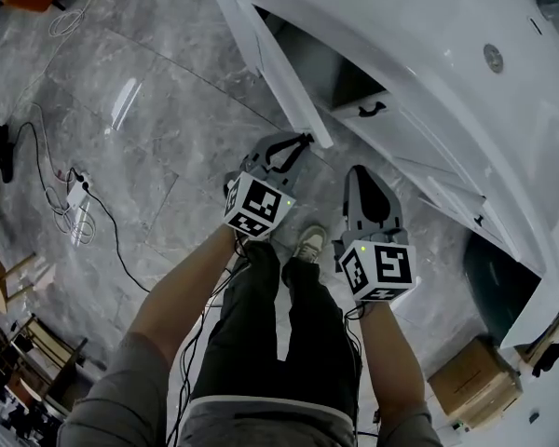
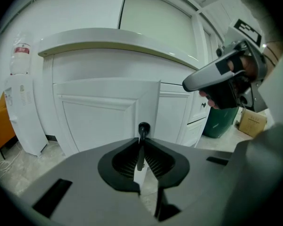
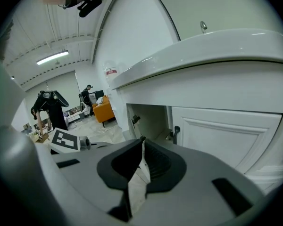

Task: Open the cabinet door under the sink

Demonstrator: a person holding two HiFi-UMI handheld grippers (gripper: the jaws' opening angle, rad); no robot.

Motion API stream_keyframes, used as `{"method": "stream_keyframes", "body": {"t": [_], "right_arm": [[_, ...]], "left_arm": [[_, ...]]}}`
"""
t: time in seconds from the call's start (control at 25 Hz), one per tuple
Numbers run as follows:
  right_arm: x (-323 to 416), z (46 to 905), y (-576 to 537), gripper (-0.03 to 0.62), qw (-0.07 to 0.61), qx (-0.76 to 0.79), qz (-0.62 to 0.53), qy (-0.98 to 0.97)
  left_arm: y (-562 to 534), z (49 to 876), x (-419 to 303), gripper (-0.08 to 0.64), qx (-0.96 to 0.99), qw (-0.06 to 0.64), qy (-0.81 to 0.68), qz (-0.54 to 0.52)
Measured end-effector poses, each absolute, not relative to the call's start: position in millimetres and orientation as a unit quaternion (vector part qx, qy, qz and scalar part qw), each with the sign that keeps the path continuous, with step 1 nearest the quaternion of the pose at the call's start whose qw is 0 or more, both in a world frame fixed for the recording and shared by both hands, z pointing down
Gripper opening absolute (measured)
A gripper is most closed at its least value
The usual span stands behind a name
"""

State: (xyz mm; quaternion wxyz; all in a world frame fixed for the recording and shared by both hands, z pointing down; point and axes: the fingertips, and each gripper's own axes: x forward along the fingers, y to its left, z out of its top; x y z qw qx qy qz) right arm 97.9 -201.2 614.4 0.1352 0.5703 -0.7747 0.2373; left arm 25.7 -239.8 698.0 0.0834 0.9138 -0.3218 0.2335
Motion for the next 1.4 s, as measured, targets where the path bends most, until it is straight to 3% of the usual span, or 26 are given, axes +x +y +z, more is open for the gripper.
{"method": "stream_keyframes", "body": {"t": [0.72, 0.96, 1.2, 1.4], "right_arm": [[30, 634, -203, 0.037, 0.162, 0.501, 0.25, -0.813], [4, 638, -208, 0.037, 0.168, 0.484, 0.249, -0.822], [-28, 647, -212, 0.037, 0.172, 0.465, 0.248, -0.832], [-62, 650, -215, 0.037, 0.174, 0.446, 0.242, -0.844]], "left_arm": [[-213, 702, -59, 0.046, 0.889, 0.093, -0.386, 0.226], [-212, 700, -113, 0.043, 0.87, 0.108, -0.441, 0.194], [-220, 700, -152, 0.038, 0.87, 0.074, -0.44, 0.212], [-232, 697, -189, 0.034, 0.851, 0.096, -0.482, 0.182]]}}
